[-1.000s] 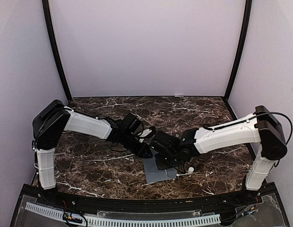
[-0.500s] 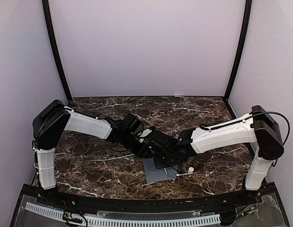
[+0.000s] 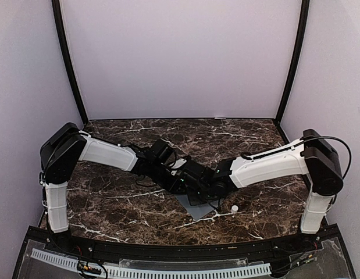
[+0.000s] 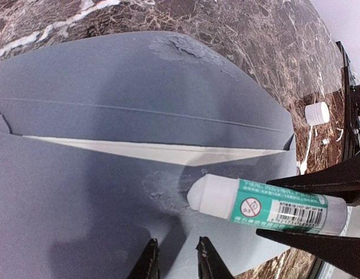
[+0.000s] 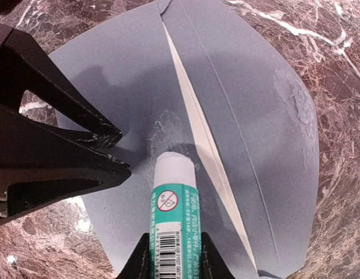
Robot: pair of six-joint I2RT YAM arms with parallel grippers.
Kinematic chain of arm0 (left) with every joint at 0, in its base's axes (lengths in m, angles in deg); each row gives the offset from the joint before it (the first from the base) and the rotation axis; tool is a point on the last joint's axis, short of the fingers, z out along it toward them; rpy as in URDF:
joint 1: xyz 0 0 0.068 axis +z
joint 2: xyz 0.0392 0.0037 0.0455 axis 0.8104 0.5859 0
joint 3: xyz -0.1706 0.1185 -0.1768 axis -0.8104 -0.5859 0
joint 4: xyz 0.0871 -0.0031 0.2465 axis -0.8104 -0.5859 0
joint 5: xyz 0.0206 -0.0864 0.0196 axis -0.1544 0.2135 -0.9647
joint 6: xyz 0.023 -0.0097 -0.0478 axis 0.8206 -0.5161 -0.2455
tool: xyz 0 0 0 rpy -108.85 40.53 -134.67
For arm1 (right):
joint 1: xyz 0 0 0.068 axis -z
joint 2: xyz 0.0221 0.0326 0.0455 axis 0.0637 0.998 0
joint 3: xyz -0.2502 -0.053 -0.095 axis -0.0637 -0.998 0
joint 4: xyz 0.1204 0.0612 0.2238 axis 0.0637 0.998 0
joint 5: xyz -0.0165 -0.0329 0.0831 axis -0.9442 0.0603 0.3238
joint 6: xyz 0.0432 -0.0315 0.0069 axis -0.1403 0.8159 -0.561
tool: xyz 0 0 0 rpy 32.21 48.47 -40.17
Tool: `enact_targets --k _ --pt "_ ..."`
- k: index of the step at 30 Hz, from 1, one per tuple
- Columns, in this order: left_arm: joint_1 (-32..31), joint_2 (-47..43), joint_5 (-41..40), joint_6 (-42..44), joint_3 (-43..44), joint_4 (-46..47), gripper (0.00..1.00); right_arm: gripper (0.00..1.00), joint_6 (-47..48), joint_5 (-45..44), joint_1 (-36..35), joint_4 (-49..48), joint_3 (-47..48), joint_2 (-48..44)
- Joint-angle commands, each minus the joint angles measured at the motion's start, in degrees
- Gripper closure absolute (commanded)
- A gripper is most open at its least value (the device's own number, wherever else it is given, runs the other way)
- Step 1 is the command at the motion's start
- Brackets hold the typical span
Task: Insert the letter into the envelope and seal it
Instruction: Paint the envelope at the center of the board.
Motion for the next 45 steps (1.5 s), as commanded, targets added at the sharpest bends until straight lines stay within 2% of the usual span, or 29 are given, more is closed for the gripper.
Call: enact_targets --k 1,9,16,20,22,24,27,31,34,42,45 --pt "-0.2 1.4 0.5 0.4 0.1 -2.8 0.78 0.96 -0.1 0.2 0.6 -1.3 -0.2 1.0" --pt "-0.2 0.1 2.4 -1.0 0.6 -3.0 0.78 0.96 -1.1 2.3 0.5 -1.7 -2.7 -5.6" --pt "1.2 -9.0 0.5 -1.6 -0.9 -1.4 0.74 0.95 -2.5 2.9 0.5 1.0 -5.2 -14.9" --pt "2.7 -12.4 -1.7 -0.9 -1.5 -0.7 0.62 0.95 -2.1 3.1 0.6 2.9 -5.9 -17.2" --pt "3.2 -12.1 -4.6 0.6 -0.1 -2.9 0.48 0.95 -1.7 3.5 0.8 3.7 -6.0 -17.5" --pt "3.7 -10.4 -7.0 1.7 2.2 -6.0 0.40 0.95 -0.9 4.6 1.3 3.4 -6.4 -17.8" --pt "3.9 -6.3 -10.3 2.9 5.6 -9.3 0.36 0.95 0.2 7.3 2.4 1.4 -7.7 -18.3" --pt "3.9 -2.1 -11.1 3.9 8.4 -11.7 0.34 0.95 1.7 9.6 3.4 -0.6 -8.3 -18.2" --pt "3.9 0.1 -11.0 4.4 9.9 -12.1 0.28 0.95 2.3 10.4 3.6 -1.5 -8.2 -17.8" --pt "3.9 2.7 -7.8 5.2 10.7 -10.7 0.29 0.95 3.0 12.6 3.6 -3.1 -8.4 -16.0" --pt "3.8 3.3 -6.9 5.5 10.7 -10.8 0.36 0.95 3.6 12.7 3.6 -1.9 -7.8 -15.1"
